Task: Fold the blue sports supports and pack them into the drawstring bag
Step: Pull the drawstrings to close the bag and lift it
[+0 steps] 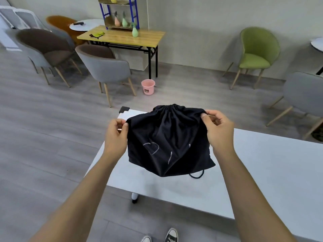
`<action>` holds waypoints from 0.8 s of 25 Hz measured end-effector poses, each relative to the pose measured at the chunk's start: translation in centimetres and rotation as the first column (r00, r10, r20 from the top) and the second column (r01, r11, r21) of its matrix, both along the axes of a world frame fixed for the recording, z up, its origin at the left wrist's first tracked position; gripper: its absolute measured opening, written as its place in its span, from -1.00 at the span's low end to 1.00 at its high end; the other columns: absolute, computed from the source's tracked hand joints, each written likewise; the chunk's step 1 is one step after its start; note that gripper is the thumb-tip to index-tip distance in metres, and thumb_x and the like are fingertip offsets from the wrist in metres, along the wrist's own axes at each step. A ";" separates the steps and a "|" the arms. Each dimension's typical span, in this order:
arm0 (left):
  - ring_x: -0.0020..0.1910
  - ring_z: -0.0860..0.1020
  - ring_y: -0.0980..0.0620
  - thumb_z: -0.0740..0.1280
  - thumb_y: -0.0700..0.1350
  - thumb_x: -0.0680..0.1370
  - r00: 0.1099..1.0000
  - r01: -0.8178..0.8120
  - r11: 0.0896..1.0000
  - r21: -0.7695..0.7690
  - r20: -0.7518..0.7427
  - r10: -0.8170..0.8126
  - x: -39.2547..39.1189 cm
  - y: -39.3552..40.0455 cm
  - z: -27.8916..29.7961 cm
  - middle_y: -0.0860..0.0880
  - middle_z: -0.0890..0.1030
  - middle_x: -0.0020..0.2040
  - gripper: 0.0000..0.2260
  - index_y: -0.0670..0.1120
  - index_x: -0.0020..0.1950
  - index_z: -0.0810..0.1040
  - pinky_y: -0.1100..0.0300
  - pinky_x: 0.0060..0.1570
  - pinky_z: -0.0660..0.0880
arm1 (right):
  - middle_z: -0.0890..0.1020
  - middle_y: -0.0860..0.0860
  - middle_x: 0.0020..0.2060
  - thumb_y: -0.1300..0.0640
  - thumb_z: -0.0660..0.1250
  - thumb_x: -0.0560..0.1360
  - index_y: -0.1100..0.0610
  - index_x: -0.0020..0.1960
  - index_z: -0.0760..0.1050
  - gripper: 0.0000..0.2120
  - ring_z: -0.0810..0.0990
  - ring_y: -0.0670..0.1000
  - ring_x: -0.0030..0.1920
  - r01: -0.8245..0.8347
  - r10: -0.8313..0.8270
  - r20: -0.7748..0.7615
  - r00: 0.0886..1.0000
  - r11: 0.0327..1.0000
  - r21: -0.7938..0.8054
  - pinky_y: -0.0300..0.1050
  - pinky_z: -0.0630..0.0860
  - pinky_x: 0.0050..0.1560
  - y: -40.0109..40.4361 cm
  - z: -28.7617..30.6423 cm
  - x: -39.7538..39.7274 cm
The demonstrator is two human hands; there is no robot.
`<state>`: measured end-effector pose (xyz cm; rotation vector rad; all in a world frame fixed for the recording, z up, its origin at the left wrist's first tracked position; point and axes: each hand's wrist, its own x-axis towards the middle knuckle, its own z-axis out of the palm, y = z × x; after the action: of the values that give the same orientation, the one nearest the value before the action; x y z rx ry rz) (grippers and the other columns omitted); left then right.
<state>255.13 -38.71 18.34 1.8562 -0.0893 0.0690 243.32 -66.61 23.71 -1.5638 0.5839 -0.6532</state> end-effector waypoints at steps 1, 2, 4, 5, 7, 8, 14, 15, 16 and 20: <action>-0.16 0.55 0.00 0.25 -0.07 0.63 0.999 0.008 0.998 0.059 -0.045 -0.005 0.5 0.1 -1.1 0.03 0.59 -0.08 -0.92 0.09 -0.05 0.47 -0.22 0.07 0.56 | 0.68 -0.05 -0.24 0.12 0.45 0.52 -0.05 -0.11 0.65 -0.92 0.61 -0.07 -0.21 0.012 -0.011 -0.075 0.997 1.000 0.011 -0.16 0.54 -0.08 -0.2 -1.6 0.5; -0.18 0.56 -0.02 0.26 -0.04 0.62 0.997 0.017 0.994 0.110 -0.080 -0.008 1.2 0.0 -2.2 0.03 0.59 -0.09 -0.93 0.09 -0.05 0.47 -0.20 0.06 0.57 | 0.69 -0.05 -0.23 0.10 0.46 0.51 -0.07 -0.14 0.64 -0.91 0.63 -0.05 -0.20 0.035 -0.034 -0.148 0.988 0.999 0.003 -0.12 0.56 -0.05 -0.5 -3.0 1.3; -0.15 0.59 -0.07 0.27 -0.03 0.61 0.990 0.019 0.980 0.197 -0.140 0.009 2.6 -1.3 -4.1 0.05 0.59 -0.10 -0.96 0.05 -0.03 0.50 -0.06 0.00 0.56 | 0.69 -0.07 -0.22 0.09 0.45 0.50 -0.05 -0.13 0.64 -0.94 0.66 0.00 -0.13 0.069 -0.073 -0.284 0.956 0.997 -0.024 -0.08 0.57 0.01 -1.2 -5.9 3.2; -0.10 0.61 -0.10 0.28 -0.06 0.61 0.985 0.017 0.972 0.235 -0.174 0.025 3.4 -2.3 -4.9 0.05 0.60 -0.10 -0.96 0.01 0.00 0.52 0.01 -0.02 0.53 | 0.68 -0.06 -0.21 0.10 0.43 0.52 0.00 -0.08 0.64 -0.97 0.66 0.02 -0.10 0.076 -0.085 -0.353 0.932 0.996 -0.040 -0.10 0.56 0.01 -1.4 -7.4 4.2; -0.03 0.64 -0.14 0.30 -0.07 0.60 0.968 0.020 0.963 0.269 -0.245 0.048 4.7 -4.1 -6.9 0.05 0.61 -0.09 -0.95 -0.01 0.03 0.53 0.06 -0.03 0.51 | 0.67 -0.02 -0.15 0.11 0.38 0.56 0.08 0.05 0.63 -0.90 0.66 0.06 -0.05 0.081 -0.106 -0.466 0.879 0.994 -0.073 -0.14 0.48 -0.06 -1.8 -10.7 5.6; -0.03 0.64 -0.12 0.30 -0.06 0.60 0.961 0.045 0.961 0.272 -0.276 0.034 5.1 -4.9 -7.9 0.04 0.62 -0.04 -0.93 0.00 0.07 0.52 0.07 -0.03 0.50 | 0.67 -0.01 -0.11 0.12 0.36 0.57 0.07 0.11 0.61 -0.86 0.66 0.07 -0.03 0.071 -0.102 -0.494 0.863 0.994 -0.080 -0.15 0.45 -0.07 -2.1 -12.6 6.2; 0.42 0.37 -0.08 0.17 0.05 0.66 0.917 0.275 0.652 0.706 0.010 -0.398 0.0 -6.7 -12.3 -0.03 0.26 0.56 -0.61 0.11 0.50 0.33 -0.05 0.32 0.40 | 0.48 -0.03 0.34 0.11 0.28 0.59 -0.05 0.40 0.40 -0.62 0.50 0.00 0.29 -0.112 -0.047 -0.479 0.877 0.948 -0.298 0.00 0.43 0.31 -2.5 -17.5 6.4; 0.50 0.28 -0.11 0.10 0.10 0.67 0.887 0.294 0.550 0.782 -0.009 -0.461 -0.9 -6.7 -13.1 -0.03 0.21 0.60 -0.59 0.15 0.53 0.30 -0.09 0.36 0.35 | 0.47 -0.04 0.37 0.10 0.27 0.59 -0.03 0.41 0.41 -0.61 0.48 0.02 0.30 -0.162 -0.052 -0.487 0.872 0.907 -0.388 0.01 0.39 0.35 -2.1 -17.8 5.8; 0.55 0.21 -0.13 0.01 0.16 0.66 0.873 0.318 0.453 0.833 -0.071 -0.482 -1.4 -6.7 -13.8 -0.02 0.19 0.62 -0.56 0.18 0.55 0.26 -0.12 0.39 0.30 | 0.48 -0.04 0.38 0.09 0.26 0.60 -0.02 0.41 0.42 -0.62 0.48 0.03 0.31 -0.204 -0.052 -0.499 0.865 0.871 -0.446 0.01 0.36 0.37 -1.8 -18.2 5.3; 0.58 0.15 -0.19 -0.16 0.24 0.58 0.873 0.397 0.277 0.875 -0.267 -0.409 -0.6 -6.9 -15.1 -0.04 0.21 0.61 -0.41 0.16 0.59 0.18 -0.17 0.44 0.21 | 0.51 -0.05 0.39 0.10 0.24 0.61 0.01 0.45 0.41 -0.59 0.47 0.04 0.36 -0.297 -0.013 -0.542 0.840 0.825 -0.481 -0.01 0.32 0.40 -1.8 -19.3 3.7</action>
<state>254.55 -45.65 3.27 2.9140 -0.7683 -0.4381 246.99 -68.44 4.45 -2.3516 0.7026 -0.2605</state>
